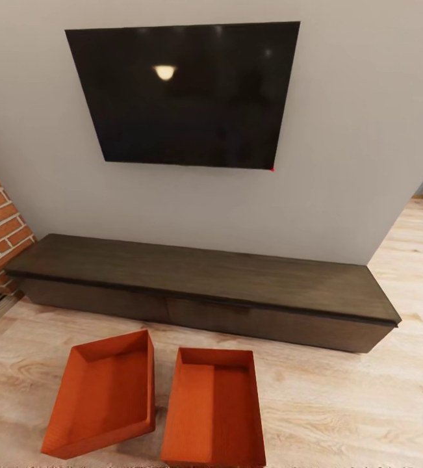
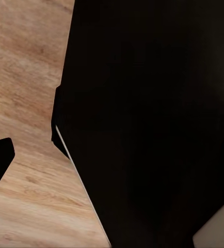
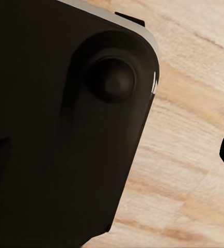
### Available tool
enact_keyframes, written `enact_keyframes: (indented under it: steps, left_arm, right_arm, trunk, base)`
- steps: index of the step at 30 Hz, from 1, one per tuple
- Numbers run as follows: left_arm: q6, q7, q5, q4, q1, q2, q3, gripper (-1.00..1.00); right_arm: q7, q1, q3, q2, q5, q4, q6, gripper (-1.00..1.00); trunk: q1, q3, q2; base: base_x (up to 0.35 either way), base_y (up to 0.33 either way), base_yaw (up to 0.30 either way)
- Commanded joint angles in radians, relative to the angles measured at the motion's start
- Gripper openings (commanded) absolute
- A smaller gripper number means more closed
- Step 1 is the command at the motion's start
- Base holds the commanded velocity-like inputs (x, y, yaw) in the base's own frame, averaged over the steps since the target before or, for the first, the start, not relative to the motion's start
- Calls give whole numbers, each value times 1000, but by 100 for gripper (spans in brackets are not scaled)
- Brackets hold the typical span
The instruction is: Move the two storage containers from the living room to the garage. In the garage, place one container on the floor and stack the other container on top of it (either order is fine).
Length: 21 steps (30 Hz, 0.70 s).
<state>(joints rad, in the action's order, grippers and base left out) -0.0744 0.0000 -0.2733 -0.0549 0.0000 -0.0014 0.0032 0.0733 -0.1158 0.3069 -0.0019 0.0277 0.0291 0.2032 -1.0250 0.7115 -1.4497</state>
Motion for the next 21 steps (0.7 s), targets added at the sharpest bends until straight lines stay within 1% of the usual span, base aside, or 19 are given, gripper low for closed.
enact_keyframes:
  steps: [1,21]
  left_arm:
    - [-2,0,-4,0,0,0,0,100]
    - [-2,0,-4,0,0,0,0,100]
  right_arm:
    - [3,-1,8,0,3,3,5,100]
    - [3,-1,8,2,3,3,5,100]
  trunk:
    - [0,2,0]
    - [0,35,0]
  base:
    - [0,0,0]
    - [0,0,0]
